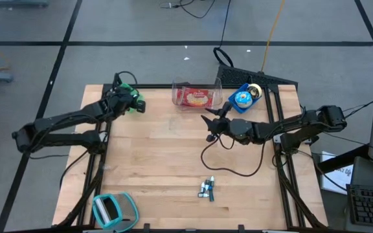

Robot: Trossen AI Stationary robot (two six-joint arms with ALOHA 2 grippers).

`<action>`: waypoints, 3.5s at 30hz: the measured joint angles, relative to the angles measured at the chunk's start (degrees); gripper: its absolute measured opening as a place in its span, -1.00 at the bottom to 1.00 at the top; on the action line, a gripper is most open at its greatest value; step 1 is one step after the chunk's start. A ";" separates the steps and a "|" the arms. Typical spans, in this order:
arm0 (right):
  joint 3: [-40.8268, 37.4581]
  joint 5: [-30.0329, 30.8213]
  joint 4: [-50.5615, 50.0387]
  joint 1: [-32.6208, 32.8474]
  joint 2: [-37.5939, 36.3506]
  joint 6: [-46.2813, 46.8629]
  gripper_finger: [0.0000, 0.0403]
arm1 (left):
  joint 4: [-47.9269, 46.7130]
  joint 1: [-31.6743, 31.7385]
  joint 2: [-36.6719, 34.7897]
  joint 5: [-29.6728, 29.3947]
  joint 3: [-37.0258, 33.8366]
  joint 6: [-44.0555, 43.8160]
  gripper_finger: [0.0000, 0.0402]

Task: Pick & Place Food Item
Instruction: Put the blue food coloring bottle into the green bin, then put the green food coloring bottle into the green bin

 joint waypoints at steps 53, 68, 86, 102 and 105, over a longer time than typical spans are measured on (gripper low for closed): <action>-0.04 0.16 -6.76 5.80 -5.34 4.93 -0.25 | -0.55 5.22 -2.00 25.04 0.36 5.94 -0.32; -0.04 -3.48 -18.79 16.59 -10.94 21.57 -0.25 | 21.61 -22.05 -3.54 26.12 2.06 13.68 -0.32; -3.47 -33.71 -15.93 26.94 3.38 55.85 0.05 | 37.45 -32.48 18.10 17.01 1.99 16.18 -0.32; 9.18 -43.77 -16.66 32.51 23.20 64.32 0.17 | 37.86 -32.16 21.97 12.05 1.99 9.80 -0.32; 9.90 -45.90 -16.66 32.20 25.82 65.23 0.17 | 38.90 -32.16 21.97 12.09 1.99 9.52 -0.32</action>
